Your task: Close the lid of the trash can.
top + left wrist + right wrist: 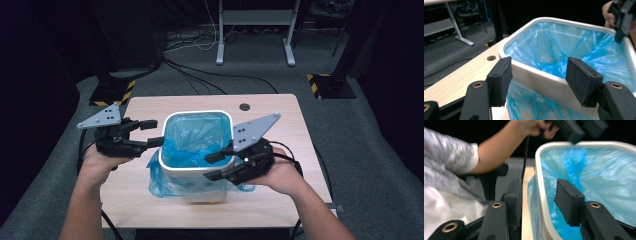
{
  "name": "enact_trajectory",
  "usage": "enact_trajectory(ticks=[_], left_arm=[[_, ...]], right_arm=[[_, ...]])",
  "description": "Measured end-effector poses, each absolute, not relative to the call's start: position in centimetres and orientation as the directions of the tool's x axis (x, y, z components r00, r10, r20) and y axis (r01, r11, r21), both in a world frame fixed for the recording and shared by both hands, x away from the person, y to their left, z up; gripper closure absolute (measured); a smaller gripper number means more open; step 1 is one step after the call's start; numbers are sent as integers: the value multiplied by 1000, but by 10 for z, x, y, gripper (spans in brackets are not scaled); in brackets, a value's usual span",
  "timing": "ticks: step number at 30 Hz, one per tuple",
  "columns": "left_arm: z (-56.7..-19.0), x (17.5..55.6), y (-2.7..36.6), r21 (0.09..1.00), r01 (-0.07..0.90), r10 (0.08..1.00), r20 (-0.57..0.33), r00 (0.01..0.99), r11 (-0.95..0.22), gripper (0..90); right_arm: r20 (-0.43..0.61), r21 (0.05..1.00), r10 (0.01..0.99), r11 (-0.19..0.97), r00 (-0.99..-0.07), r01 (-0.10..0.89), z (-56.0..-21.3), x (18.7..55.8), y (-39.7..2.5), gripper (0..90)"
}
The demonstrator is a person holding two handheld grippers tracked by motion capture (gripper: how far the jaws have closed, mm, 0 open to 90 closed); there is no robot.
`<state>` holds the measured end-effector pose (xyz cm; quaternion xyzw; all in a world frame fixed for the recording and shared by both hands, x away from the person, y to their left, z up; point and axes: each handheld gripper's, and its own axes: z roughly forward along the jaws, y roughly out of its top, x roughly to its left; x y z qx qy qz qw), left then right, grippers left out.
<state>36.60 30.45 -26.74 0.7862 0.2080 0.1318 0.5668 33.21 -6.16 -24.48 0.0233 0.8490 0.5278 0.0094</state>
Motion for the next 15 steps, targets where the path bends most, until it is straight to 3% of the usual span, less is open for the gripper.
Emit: enact_trajectory(ticks=[8, 15], left_arm=[[-279, 360, 329, 950, 206, 510, -60, 858, -234, 378], [-290, 360, 337, 948, 225, 517, -79, 852, -226, 379]], right_arm=[[0, 929, 183, 363, -983, 68, -241, 332, -98, 536], [16, 937, 244, 334, -970, 99, -249, 337, -115, 528]])
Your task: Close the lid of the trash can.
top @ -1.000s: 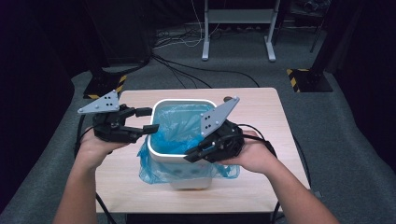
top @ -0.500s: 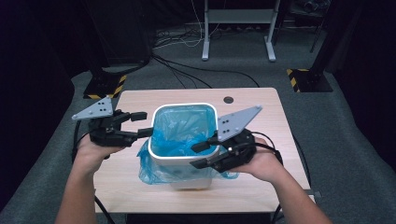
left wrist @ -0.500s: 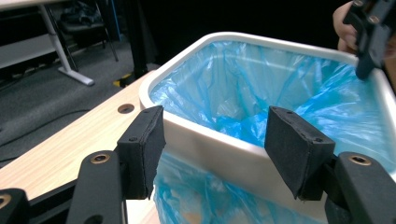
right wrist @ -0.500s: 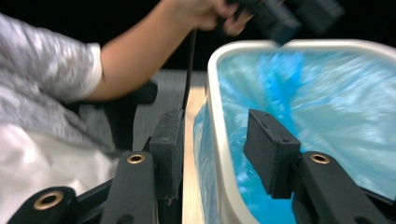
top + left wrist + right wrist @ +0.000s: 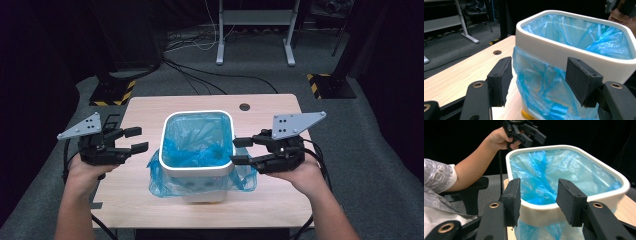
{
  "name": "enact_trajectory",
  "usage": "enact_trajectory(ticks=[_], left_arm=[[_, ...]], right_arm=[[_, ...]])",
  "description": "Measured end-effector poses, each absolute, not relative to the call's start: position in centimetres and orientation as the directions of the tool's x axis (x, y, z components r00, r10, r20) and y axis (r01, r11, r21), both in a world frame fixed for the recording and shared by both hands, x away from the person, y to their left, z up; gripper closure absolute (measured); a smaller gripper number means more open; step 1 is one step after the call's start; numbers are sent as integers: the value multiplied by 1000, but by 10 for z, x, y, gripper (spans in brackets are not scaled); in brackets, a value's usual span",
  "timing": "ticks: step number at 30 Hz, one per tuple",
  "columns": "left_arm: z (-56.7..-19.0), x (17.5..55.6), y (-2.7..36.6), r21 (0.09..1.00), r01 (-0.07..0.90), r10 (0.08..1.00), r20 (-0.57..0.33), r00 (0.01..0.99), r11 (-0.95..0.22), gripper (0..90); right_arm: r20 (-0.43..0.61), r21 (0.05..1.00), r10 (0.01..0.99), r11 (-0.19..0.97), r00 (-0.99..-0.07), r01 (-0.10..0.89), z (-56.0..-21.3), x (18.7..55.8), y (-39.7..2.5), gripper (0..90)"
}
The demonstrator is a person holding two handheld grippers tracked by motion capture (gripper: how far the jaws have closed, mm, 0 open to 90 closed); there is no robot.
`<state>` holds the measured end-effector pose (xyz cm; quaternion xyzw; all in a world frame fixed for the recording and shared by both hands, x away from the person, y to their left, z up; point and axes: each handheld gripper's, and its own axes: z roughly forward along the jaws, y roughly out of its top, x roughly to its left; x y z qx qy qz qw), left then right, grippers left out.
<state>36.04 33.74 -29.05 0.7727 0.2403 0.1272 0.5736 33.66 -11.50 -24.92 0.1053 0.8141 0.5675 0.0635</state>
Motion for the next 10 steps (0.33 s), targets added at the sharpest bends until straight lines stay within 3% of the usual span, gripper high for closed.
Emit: enact_trajectory(ticks=[10], left_arm=[[-296, 361, 341, 942, 239, 539, -78, 839, -235, 374]], right_arm=[[50, 965, 365, 221, -930, 139, -270, 338, -146, 483]])
